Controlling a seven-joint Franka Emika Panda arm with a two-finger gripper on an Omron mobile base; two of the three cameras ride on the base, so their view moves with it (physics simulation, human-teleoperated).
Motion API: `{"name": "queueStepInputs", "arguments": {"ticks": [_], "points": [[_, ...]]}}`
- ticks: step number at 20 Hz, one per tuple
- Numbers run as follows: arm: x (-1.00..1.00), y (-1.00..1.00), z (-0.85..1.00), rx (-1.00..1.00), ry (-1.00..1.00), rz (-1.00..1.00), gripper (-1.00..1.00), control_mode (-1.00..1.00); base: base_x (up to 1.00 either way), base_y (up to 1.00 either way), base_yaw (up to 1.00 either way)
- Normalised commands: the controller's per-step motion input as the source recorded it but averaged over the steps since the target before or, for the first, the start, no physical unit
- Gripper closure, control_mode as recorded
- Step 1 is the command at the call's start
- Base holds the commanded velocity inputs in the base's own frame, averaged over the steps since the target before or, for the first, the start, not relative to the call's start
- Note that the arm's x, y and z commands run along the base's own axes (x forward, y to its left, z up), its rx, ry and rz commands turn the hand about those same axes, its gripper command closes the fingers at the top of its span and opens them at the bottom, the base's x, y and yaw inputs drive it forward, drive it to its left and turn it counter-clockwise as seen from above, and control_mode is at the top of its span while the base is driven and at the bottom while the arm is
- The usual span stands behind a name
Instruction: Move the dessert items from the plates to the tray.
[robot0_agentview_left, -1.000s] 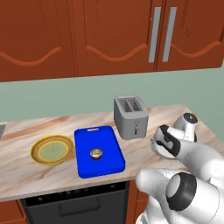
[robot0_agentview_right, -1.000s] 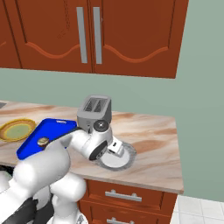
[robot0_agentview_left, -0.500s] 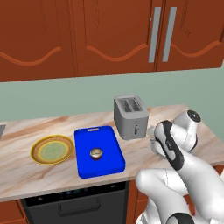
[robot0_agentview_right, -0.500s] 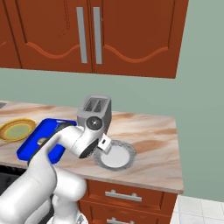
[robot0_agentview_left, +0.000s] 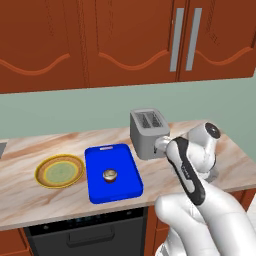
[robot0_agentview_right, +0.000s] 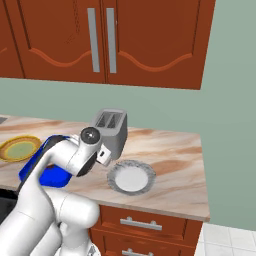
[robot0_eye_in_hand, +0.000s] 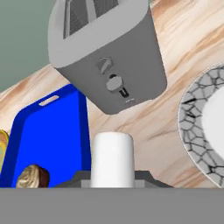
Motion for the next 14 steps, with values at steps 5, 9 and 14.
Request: {"name": "queueStepInputs", "arguments": {"ticks": [5,9,14], "points": [[0.00,0.74,0.00,-0.06,-0.14,0.00,1.00,-1.00,0.00,0.00,0.00],[0.00,0.65,0.00,-0.02,-0.06,0.00,1.00,-1.00,0.00,0.00,0.00],[0.01,0.41,-0.07,0.00,-0.07,0.00,1.00,-1.00,0.00,0.00,0.00]]}}
